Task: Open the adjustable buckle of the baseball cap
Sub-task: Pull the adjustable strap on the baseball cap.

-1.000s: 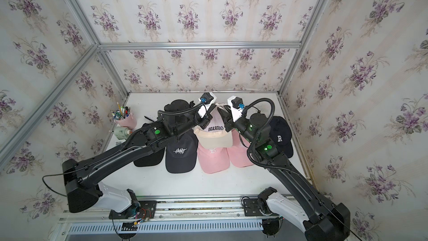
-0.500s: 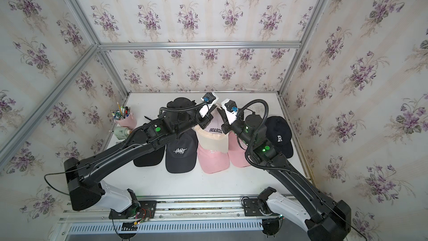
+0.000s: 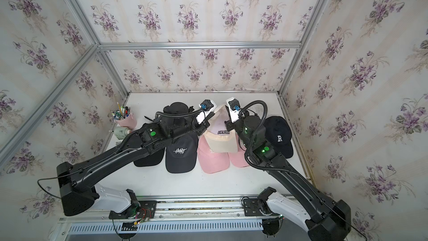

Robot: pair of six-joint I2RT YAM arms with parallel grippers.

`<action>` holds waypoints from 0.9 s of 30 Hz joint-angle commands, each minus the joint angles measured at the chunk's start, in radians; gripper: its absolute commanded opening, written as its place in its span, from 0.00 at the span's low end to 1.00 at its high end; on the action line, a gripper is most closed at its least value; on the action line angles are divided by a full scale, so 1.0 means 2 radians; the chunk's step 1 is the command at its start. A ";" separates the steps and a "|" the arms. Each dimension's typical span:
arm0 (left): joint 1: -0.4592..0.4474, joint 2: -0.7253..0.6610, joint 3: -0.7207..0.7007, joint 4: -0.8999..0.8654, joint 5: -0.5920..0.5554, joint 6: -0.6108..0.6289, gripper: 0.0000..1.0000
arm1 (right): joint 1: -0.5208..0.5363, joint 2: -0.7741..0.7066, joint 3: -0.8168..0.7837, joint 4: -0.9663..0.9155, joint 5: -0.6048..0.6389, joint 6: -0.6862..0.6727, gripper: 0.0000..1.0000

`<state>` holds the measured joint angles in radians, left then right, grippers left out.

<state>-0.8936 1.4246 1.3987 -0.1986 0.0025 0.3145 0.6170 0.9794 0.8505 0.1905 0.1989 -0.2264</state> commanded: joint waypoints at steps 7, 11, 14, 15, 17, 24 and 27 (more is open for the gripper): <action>0.043 -0.009 -0.018 0.016 -0.038 -0.063 0.43 | 0.000 0.024 0.058 -0.023 0.043 0.054 0.00; 0.035 -0.015 -0.036 0.081 -0.072 -0.082 0.77 | 0.001 0.067 0.112 -0.064 0.068 0.113 0.00; 0.018 -0.028 -0.071 0.134 -0.100 -0.093 0.89 | 0.001 0.095 0.140 -0.072 0.078 0.157 0.00; 0.009 -0.032 -0.082 0.152 -0.113 -0.092 0.90 | 0.000 0.103 0.147 -0.072 0.082 0.169 0.00; -0.009 -0.039 -0.105 0.180 -0.142 -0.083 0.90 | 0.001 0.120 0.163 -0.078 0.096 0.195 0.00; -0.046 -0.012 -0.144 0.243 -0.120 -0.107 0.89 | 0.009 0.160 0.214 -0.094 0.120 0.234 0.00; -0.048 0.019 -0.147 0.267 -0.122 -0.121 0.89 | 0.014 0.168 0.227 -0.097 0.131 0.248 0.00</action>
<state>-0.9878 1.4273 1.1042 0.2291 -0.2382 0.1101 0.6388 1.3067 1.2846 -0.0166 0.4168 0.2134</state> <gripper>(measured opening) 0.893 0.049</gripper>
